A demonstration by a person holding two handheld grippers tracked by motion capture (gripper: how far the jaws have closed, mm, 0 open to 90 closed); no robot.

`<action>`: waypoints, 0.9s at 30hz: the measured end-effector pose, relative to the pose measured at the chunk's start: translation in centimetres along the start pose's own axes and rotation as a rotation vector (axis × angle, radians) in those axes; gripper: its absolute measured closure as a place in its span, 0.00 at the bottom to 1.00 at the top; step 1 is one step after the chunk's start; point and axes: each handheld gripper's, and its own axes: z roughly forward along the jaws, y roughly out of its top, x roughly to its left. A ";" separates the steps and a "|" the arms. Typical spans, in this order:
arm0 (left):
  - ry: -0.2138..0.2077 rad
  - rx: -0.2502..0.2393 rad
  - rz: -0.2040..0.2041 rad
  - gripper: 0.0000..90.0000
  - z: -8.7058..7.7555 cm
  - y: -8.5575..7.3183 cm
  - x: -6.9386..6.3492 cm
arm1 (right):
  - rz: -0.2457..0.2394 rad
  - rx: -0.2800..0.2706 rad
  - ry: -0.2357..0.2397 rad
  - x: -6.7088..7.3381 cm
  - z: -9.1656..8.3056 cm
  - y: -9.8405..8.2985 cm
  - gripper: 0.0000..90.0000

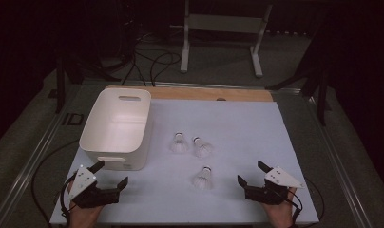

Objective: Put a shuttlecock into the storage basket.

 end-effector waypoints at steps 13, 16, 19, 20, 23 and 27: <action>0.030 -0.004 -0.033 0.01 -0.2 -0.2 0.4 | 0.006 0.011 -0.019 0.2 -0.1 0.5 0.09; 0.029 -0.002 -0.032 0.01 -0.2 -0.2 0.4 | -0.006 0.006 -0.020 0.4 -0.2 0.9 0.09; 0.024 0.012 -0.032 0.01 0.0 -0.3 0.4 | -0.017 0.006 -0.015 0.6 0.0 1.3 0.09; 0.023 0.015 -0.030 0.01 0.0 -0.3 0.4 | -0.028 0.007 -0.014 0.6 0.0 1.4 0.09; 0.027 0.018 -0.031 0.01 0.1 -0.4 0.3 | -0.037 0.010 -0.011 0.8 0.2 1.7 0.09; 0.030 0.016 -0.036 0.01 0.1 -0.4 0.3 | -0.039 0.016 -0.012 0.9 0.3 2.0 0.09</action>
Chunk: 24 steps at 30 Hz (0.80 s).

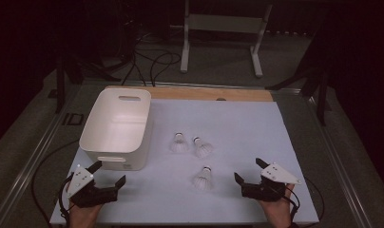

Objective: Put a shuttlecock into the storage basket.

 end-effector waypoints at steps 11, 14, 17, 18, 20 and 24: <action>0.023 0.008 -0.009 0.01 0.2 -0.2 0.1 | -0.034 0.009 0.015 0.4 0.4 1.9 0.09; 0.027 0.009 -0.011 0.01 0.2 -0.2 0.2 | -0.042 0.015 0.027 0.6 0.8 2.3 0.09; 0.029 0.012 -0.012 0.01 0.2 -0.2 0.2 | -0.051 0.018 0.035 1.0 1.2 2.6 0.09; 0.029 0.014 -0.013 0.01 0.2 -0.2 0.2 | -0.049 0.018 0.033 1.1 1.3 2.7 0.09; 0.027 0.015 -0.015 0.01 0.2 -0.2 0.2 | -0.053 0.011 0.045 1.2 1.6 2.9 0.09; 0.029 0.017 -0.016 0.01 0.2 -0.3 0.2 | -0.049 0.016 0.053 1.4 1.9 2.9 0.09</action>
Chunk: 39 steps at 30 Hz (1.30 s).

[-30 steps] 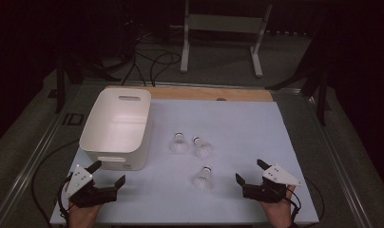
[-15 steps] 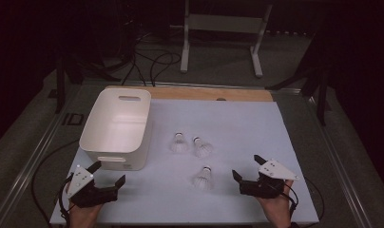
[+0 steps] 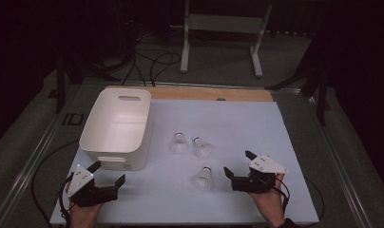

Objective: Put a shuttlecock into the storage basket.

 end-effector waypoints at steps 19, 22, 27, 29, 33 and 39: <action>0.008 0.008 -0.005 0.01 0.1 0.0 0.1 | -0.041 0.015 0.045 1.3 1.3 1.4 0.08; 0.009 0.009 -0.005 0.01 0.1 -0.1 0.1 | -0.044 0.018 0.052 1.6 1.7 1.7 0.08; 0.011 0.008 -0.006 0.01 0.0 0.0 0.2 | -0.056 0.019 0.066 2.2 2.3 1.7 0.08; 0.012 0.006 -0.008 0.01 0.0 0.0 0.2 | -0.056 0.023 0.073 2.5 2.5 1.6 0.08; 0.012 0.005 -0.011 0.01 0.0 0.0 0.2 | -0.064 0.034 0.079 2.9 2.8 1.5 0.08; 0.014 0.005 -0.011 0.01 0.0 0.0 0.2 | -0.069 0.058 0.102 3.7 3.5 0.9 0.08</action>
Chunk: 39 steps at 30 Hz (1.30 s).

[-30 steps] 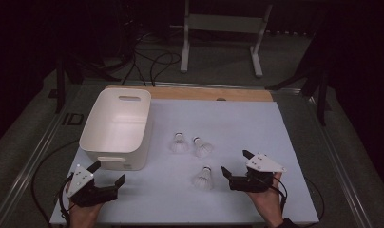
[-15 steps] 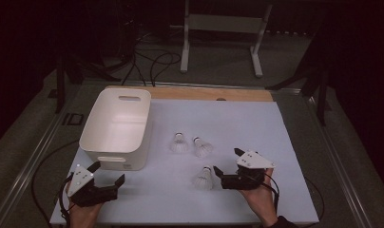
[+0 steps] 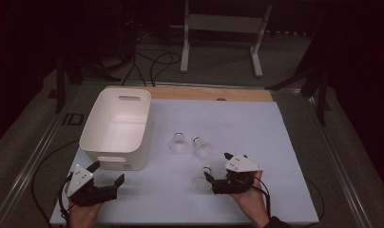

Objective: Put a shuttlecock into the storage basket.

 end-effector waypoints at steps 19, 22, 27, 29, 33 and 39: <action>-0.001 -0.005 -0.006 0.01 -0.1 0.0 0.1 | -0.064 0.085 0.011 1.6 1.5 -0.9 0.10; -0.001 -0.008 -0.009 0.01 -0.1 0.0 0.1 | -0.068 0.104 0.016 1.8 1.9 -1.2 0.11; -0.002 -0.009 -0.010 0.01 -0.2 0.0 0.2 | -0.091 0.132 0.017 2.4 2.3 -1.4 0.13; -0.003 -0.008 -0.010 0.01 -0.1 0.0 0.2 | -0.100 0.146 0.015 2.5 2.5 -1.6 0.15; -0.002 -0.008 -0.010 0.01 -0.1 0.0 0.2 | -0.104 0.179 0.003 2.6 2.9 -1.9 0.18; -0.001 -0.004 -0.008 0.01 -0.1 0.0 0.2 | -0.130 0.207 -0.029 2.7 3.1 -2.0 0.34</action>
